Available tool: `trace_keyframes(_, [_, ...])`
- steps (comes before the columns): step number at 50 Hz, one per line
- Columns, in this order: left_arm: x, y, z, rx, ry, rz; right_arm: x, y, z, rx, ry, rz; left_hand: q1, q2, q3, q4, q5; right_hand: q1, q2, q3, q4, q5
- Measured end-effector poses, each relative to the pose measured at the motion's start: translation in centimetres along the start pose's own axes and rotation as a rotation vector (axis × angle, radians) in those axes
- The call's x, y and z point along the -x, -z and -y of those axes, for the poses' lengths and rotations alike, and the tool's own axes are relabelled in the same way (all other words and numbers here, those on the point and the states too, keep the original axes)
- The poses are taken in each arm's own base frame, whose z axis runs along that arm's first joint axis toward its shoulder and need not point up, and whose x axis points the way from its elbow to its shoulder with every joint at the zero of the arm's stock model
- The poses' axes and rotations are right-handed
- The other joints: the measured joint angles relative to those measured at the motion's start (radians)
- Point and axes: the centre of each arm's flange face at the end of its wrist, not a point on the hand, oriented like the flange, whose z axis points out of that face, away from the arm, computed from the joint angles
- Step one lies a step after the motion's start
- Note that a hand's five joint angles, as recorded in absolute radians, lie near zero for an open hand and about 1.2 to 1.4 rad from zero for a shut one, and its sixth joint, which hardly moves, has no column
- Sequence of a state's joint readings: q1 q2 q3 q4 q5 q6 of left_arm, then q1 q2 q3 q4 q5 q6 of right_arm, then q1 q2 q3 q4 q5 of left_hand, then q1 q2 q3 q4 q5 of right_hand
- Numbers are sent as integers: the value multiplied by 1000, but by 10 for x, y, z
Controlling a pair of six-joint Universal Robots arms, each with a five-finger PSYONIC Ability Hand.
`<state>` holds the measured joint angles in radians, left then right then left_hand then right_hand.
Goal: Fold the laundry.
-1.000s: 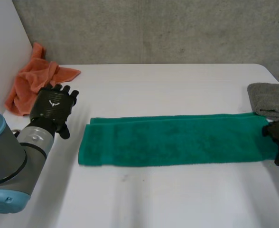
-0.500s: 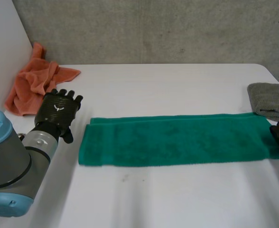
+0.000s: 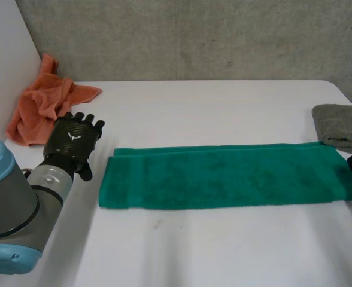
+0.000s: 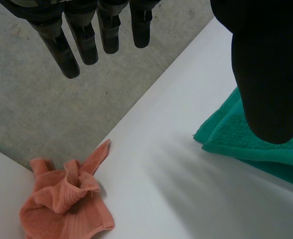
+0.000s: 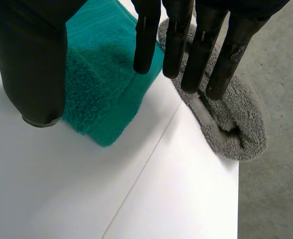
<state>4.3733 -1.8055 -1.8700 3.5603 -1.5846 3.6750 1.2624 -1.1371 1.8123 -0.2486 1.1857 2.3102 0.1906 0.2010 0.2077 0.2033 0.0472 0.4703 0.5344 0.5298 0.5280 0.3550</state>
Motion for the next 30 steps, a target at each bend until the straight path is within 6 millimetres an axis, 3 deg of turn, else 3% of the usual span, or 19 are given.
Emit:
trace_keyframes(21, [-1, 0, -1, 1, 1, -3, 5, -12, -5, -22, -16, 37, 0, 0, 0, 0, 0, 190, 233, 238, 240, 212])
trace_keyframes(26, [0, 0, -2, 5, 1, -3, 6, -19, -9, -16, -21, 48, 0, 0, 0, 0, 0, 455, 577, 579, 585, 549])
trace_keyframes(30, [0, 1, -2, 7, 1, -2, 5, -21, -11, -11, -20, 42, 0, 0, 0, 0, 0, 493, 637, 652, 660, 618])
